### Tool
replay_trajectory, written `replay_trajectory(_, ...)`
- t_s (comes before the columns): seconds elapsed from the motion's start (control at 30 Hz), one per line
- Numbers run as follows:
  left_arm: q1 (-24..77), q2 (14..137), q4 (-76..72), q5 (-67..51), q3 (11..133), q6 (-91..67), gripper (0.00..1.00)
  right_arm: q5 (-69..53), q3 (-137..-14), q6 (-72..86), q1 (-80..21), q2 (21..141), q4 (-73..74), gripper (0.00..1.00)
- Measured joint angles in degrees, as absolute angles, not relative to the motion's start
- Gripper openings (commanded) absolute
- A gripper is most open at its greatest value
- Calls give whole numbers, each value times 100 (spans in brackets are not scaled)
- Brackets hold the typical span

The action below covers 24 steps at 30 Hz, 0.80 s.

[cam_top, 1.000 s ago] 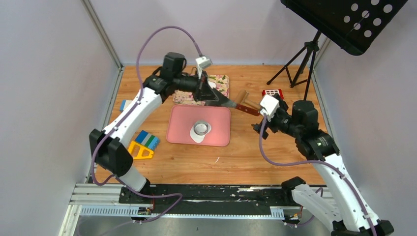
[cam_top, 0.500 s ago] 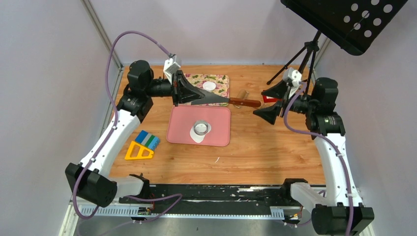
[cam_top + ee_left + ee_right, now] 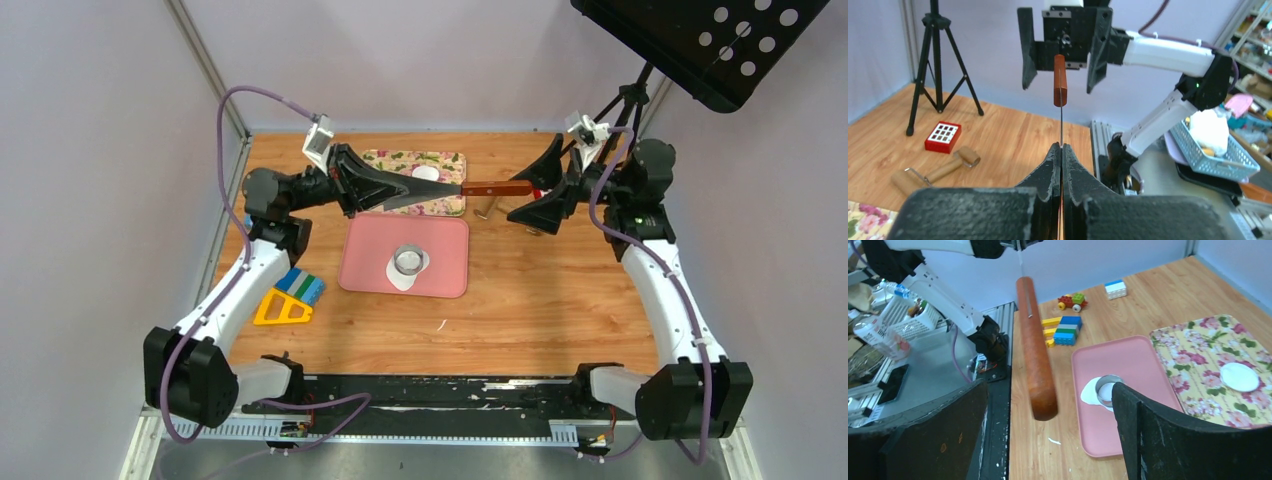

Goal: Roll out the dumpling wrappers from the dough
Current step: Pick up the spatula from the center of the board.

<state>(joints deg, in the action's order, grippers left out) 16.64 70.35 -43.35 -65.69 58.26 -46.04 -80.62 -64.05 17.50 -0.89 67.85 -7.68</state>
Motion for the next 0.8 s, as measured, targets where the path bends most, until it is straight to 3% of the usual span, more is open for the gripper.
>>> replay_trajectory(0.3,1645,7052,-6845,-4904,4112,-6215,0,-7367,-5658,3535,-528,6768,-3684,94)
replay_trajectory(0.5,1673,7111,-7408,-4320,3857,-6587,0,-6455,-5087,5188,-718,7424,-6573,86)
replay_trajectory(0.8,1894,7279,-7609,-4027,3771,-6657,0,-6025,-5153,6202,-1096,8311,-7684,85)
